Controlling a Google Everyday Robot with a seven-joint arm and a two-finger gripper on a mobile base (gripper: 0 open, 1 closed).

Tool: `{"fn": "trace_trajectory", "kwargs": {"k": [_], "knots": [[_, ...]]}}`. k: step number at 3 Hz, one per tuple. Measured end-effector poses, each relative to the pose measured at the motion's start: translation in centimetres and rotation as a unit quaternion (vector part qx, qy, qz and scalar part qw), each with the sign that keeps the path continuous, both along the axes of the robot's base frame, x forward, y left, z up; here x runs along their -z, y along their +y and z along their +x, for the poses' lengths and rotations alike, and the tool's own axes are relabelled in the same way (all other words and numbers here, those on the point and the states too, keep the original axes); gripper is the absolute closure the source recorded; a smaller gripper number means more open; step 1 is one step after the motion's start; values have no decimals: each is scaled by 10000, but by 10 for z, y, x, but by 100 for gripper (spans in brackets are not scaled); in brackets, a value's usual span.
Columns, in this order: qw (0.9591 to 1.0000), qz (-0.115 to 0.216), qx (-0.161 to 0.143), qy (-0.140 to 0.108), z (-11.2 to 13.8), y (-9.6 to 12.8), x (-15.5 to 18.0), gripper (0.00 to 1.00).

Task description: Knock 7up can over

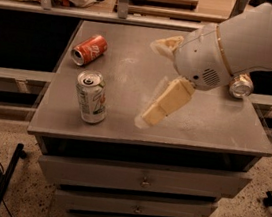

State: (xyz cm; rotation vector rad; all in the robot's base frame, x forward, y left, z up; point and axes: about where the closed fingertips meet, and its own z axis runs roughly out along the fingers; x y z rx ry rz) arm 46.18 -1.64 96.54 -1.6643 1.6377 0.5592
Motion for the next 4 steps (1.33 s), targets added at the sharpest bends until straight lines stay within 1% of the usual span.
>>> {"fn": "trace_trajectory", "kwargs": {"k": [1, 2, 3, 4], "knots": [[9999, 119, 69, -61, 16, 38, 12, 0], [9996, 184, 206, 80, 37, 72, 32, 0], [9984, 387, 263, 320, 54, 95, 50, 0], [9950, 735, 223, 645, 60, 109, 67, 0]]}}
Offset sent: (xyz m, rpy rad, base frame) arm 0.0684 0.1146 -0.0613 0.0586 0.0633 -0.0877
